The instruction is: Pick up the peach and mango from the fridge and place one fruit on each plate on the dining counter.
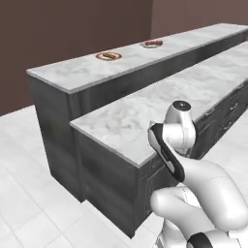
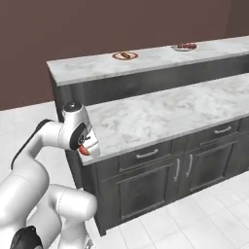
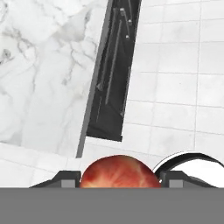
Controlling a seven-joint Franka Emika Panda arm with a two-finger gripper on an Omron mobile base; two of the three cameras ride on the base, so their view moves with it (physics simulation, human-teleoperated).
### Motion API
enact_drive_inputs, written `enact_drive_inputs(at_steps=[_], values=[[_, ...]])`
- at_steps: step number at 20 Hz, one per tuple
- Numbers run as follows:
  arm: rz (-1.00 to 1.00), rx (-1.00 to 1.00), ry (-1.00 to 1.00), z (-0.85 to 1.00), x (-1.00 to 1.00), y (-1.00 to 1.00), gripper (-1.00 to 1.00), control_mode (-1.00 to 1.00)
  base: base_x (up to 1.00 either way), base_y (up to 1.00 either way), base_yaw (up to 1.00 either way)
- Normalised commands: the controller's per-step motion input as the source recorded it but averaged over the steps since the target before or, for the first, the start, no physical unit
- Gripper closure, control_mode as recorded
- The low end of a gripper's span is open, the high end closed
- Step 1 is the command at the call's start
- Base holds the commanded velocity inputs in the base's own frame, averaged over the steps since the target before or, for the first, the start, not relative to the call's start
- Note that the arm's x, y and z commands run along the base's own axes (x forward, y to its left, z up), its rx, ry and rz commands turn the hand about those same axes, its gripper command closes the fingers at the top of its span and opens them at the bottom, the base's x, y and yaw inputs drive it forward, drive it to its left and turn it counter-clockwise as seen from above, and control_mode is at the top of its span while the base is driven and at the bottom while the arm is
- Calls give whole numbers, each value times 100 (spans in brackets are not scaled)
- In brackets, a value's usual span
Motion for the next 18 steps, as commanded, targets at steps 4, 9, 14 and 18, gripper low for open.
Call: enact_drive_inputs(at_steps=[4,9,14,18], values=[[0,0,0,0,0,0,100,100,33,97,-46],[0,0,0,0,0,0,100,100,0,84,-41],[0,0,0,0,0,0,100,100,0,96,-40],[0,0,0,0,0,0,100,100,0,100,-38]])
